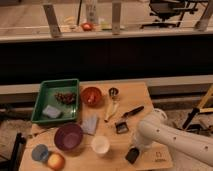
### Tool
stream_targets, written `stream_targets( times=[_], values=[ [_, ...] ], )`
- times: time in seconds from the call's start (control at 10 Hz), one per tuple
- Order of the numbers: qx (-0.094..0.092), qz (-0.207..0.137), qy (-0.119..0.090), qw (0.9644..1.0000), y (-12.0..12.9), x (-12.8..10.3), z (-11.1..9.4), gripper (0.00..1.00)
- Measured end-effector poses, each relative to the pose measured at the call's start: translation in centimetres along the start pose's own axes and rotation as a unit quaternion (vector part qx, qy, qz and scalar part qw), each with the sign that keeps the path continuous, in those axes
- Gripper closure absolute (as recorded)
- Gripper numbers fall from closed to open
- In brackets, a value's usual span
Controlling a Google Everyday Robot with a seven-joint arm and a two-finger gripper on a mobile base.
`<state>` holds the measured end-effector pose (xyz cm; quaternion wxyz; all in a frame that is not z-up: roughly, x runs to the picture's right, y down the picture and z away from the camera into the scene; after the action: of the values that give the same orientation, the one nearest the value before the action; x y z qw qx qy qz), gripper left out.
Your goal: Wipe table surface with eraser
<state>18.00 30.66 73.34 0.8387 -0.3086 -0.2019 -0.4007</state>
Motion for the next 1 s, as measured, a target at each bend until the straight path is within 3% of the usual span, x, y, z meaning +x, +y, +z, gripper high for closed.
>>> stream_targets(
  times=[0.3, 0.7, 1.0],
  values=[
    [-0.016, 0.038, 0.011, 0.9991, 2.6, 3.2, 0.6, 1.00],
    [-0.011, 0.051, 0.030, 0.9982, 0.0, 6.9, 0.5, 1.00],
    [0.006, 0.025, 0.029, 0.9993, -3.0, 5.4, 0.1, 1.00]
  ],
)
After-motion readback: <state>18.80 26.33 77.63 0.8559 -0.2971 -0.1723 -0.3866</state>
